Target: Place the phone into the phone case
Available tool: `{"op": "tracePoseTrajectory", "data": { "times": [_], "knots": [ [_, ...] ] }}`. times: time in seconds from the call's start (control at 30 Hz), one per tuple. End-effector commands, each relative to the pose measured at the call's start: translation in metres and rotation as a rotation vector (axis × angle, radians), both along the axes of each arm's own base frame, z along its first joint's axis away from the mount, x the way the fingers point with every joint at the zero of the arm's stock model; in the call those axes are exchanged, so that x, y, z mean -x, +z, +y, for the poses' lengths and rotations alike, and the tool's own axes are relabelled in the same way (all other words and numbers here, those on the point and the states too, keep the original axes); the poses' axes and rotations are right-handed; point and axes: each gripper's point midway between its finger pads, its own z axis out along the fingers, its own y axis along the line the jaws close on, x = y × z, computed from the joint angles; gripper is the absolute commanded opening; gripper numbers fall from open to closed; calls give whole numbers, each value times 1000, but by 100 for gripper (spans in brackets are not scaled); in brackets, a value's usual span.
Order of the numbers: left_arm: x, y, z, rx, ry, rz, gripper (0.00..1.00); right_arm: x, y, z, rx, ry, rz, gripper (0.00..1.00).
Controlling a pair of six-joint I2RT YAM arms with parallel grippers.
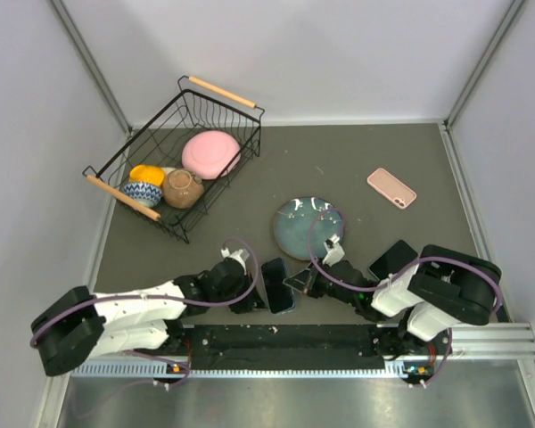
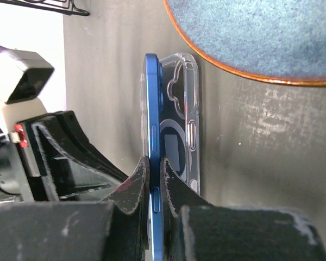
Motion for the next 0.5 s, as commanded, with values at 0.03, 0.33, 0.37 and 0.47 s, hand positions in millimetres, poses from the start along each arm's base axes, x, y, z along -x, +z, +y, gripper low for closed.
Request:
{"op": "tracePoseTrajectory", "data": {
  "times": [0.03,0.33,0.37,0.47],
  "knots": [
    [-25,34,5,-11,82,-135,20,9,-9,-3,16,12,25,0],
    [-52,42,9,-81,127,-253,34,10,-9,-1,15,23,22,0],
    [-53,39,11,-108,130,-252,34,10,-9,-2,17,23,21,0],
    [-57,34,10,-174,107,-246,31,10,-7,-1,17,23,21,0]
  ]
}}
